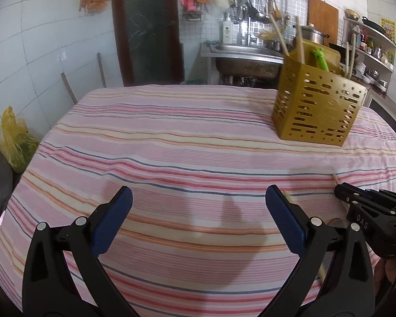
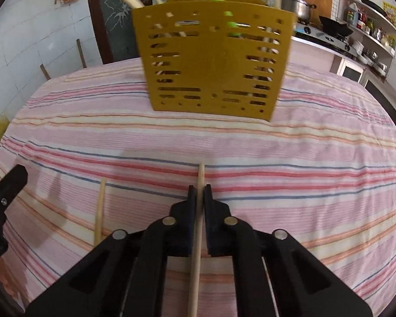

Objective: Organize utensils
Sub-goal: 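Grasp a chopstick with the right tool while the left tool grasps another chopstick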

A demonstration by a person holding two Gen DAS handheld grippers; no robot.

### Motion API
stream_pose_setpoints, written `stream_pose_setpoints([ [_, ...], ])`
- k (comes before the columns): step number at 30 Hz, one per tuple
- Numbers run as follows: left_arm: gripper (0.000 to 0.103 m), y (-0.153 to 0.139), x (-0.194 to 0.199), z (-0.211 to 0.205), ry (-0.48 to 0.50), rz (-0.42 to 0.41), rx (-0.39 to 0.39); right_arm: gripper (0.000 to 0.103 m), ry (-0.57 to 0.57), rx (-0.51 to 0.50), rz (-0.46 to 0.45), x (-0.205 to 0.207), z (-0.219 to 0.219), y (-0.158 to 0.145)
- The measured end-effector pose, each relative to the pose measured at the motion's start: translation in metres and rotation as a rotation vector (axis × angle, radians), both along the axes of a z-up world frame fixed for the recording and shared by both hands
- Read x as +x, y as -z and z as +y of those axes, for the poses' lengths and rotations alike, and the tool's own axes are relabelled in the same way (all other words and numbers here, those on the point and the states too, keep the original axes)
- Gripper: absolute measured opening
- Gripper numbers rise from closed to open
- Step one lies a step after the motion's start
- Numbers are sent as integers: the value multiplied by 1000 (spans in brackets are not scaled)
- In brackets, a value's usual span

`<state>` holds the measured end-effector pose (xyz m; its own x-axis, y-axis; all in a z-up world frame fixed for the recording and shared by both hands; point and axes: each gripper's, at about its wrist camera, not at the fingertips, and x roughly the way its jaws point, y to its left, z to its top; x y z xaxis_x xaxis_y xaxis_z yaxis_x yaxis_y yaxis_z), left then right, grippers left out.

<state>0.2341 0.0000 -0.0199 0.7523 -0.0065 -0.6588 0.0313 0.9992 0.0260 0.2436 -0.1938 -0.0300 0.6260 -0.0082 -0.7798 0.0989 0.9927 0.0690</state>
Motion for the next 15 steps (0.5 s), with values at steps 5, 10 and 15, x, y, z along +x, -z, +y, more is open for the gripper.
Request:
stream_pose_setpoints([
  [5, 97, 3, 0, -29, 40, 23, -3, 7, 53, 12, -2, -17, -40, -2],
  [10, 95, 10, 5, -60, 75, 71, -24, 7, 123, 44, 4, -32, -83, 4],
  [15, 71, 30, 14, -84, 87, 189, -24, 7, 118, 70, -2, -36, -91, 8],
])
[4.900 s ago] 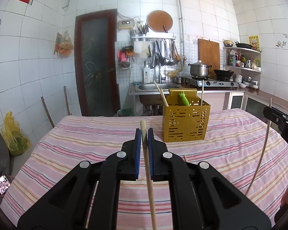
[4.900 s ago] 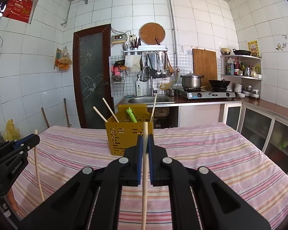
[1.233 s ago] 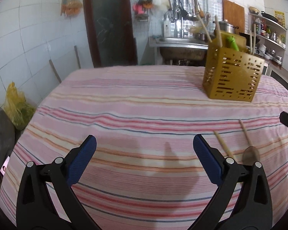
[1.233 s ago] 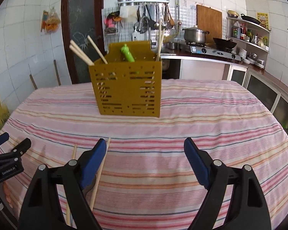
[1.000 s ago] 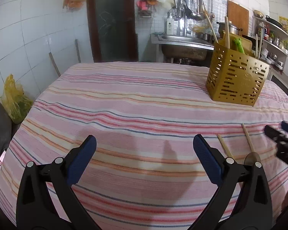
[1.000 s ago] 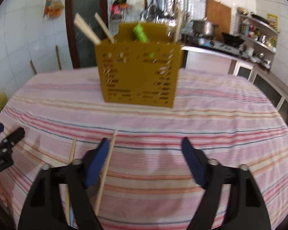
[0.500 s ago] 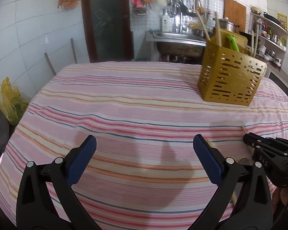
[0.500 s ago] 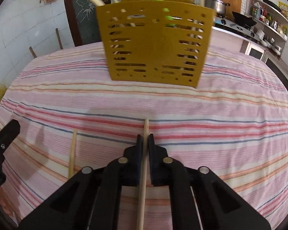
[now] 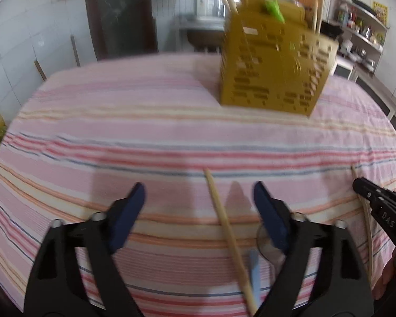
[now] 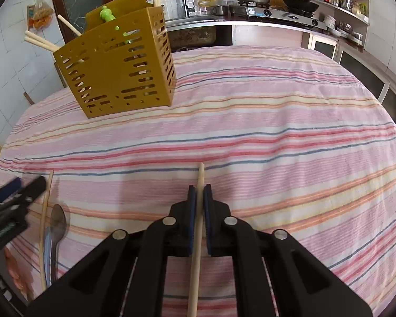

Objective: Organize utensils
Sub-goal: 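Grasp a chopstick with the right tool while the left tool grasps another chopstick, then carry both held chopsticks to the yellow basket and lower them in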

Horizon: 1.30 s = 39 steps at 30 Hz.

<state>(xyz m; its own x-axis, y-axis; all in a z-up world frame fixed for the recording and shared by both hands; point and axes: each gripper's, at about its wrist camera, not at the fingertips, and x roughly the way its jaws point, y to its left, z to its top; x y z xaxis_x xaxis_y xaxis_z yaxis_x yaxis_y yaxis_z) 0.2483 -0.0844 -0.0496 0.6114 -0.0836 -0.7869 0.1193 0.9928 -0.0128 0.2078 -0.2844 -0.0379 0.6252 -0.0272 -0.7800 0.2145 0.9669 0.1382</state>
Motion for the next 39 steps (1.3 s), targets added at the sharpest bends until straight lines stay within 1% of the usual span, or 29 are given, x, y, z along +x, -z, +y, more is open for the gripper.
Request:
stream_pose_setpoints([
  [1, 65, 4, 1, -2, 0, 15, 2, 7, -3, -1, 1, 1, -4, 0],
  [2, 62, 8, 2, -4, -1, 36, 6, 7, -5, -2, 1, 2, -3, 0],
  [5, 60, 11, 1, -3, -5, 33, 16, 7, -9, 5, 2, 4, -9, 0],
  [8, 54, 13, 3, -5, -13, 37, 21, 8, -7, 11, 0, 0, -9, 0],
  [11, 40, 12, 6, -9, 1, 40, 27, 8, -4, 8, -1, 0, -9, 0],
  [13, 24, 11, 8, -13, 17, 47, 24, 7, -1, 3, -3, 1, -7, 0],
  [15, 16, 11, 11, -18, 32, 49, 21, 7, -1, -3, -5, 2, -6, 0],
  [17, 14, 11, 12, -21, 37, 46, 22, 7, -1, -8, -8, 2, -6, 1],
  [19, 8, 11, 13, -22, 42, 39, 21, 7, 1, -7, -13, 1, -6, 0],
  [24, 5, 7, 15, -18, 48, 23, 3, 7, 11, -2, -34, 0, -5, -4],
  [28, 5, -3, 11, -13, 45, -13, -13, 6, 13, 7, -70, -3, -4, -12],
  [34, 5, -32, -4, -9, 49, -130, -9, 6, 14, 13, -156, -12, -1, -35],
  [39, 5, -58, -25, -5, 58, -243, -5, 6, 6, 10, -243, -22, 3, -56],
])
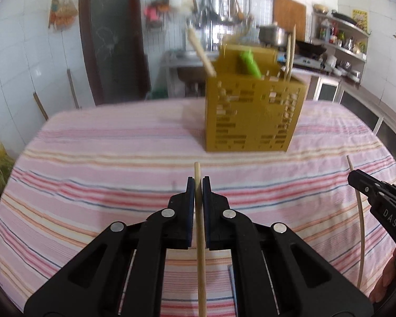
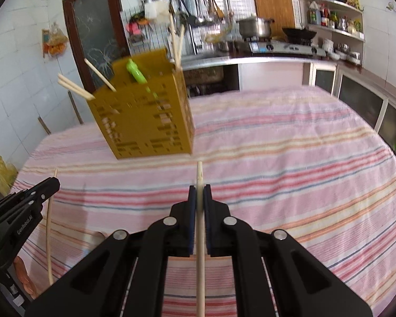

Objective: Organize utensils
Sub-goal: 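Carry both held chopsticks to the yellow basket and lower them in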

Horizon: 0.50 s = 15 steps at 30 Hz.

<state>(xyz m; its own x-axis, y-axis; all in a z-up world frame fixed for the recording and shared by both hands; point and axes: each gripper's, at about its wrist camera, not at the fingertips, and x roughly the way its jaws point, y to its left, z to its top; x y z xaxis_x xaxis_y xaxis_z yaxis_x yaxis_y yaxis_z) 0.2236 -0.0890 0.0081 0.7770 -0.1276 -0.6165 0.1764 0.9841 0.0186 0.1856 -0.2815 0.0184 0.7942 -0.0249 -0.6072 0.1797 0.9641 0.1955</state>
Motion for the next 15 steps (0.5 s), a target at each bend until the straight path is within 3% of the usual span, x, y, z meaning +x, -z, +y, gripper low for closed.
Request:
stream_pose_setpoints([
  [8, 5, -36, -33, 19, 12, -135, -44, 6, -1, 3, -142, -22, 1, -32],
  [15, 5, -52, -50, 37, 15, -205, -85, 6, 3, -5, -261, -48, 0, -50],
])
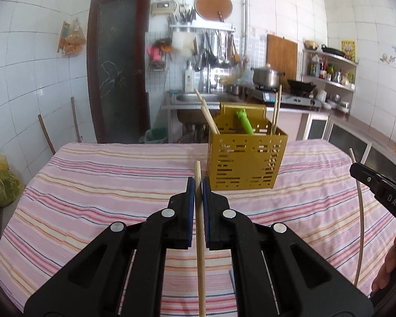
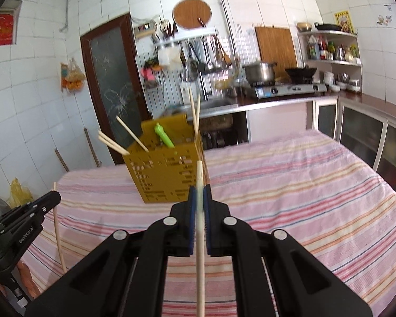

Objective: Organize utensils
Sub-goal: 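Carry both held chopsticks to the yellow basket and lower them in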

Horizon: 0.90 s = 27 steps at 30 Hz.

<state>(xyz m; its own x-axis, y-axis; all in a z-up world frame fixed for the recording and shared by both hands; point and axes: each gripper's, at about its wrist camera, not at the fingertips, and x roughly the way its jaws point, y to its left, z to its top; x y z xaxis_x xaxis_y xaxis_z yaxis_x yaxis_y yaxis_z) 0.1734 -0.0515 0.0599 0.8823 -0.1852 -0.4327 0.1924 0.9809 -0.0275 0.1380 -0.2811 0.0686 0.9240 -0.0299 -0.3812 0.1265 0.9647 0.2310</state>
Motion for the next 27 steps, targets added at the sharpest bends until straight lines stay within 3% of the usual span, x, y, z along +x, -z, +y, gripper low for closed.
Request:
stream_pose_setpoints([
  [18, 4, -9, -21, 13, 7, -69, -43, 6, 4, -90, -109, -24, 19, -16],
  [27, 4, -63, -7, 4, 33, -148, -80, 6, 3, -130, -220, -8, 19, -71],
])
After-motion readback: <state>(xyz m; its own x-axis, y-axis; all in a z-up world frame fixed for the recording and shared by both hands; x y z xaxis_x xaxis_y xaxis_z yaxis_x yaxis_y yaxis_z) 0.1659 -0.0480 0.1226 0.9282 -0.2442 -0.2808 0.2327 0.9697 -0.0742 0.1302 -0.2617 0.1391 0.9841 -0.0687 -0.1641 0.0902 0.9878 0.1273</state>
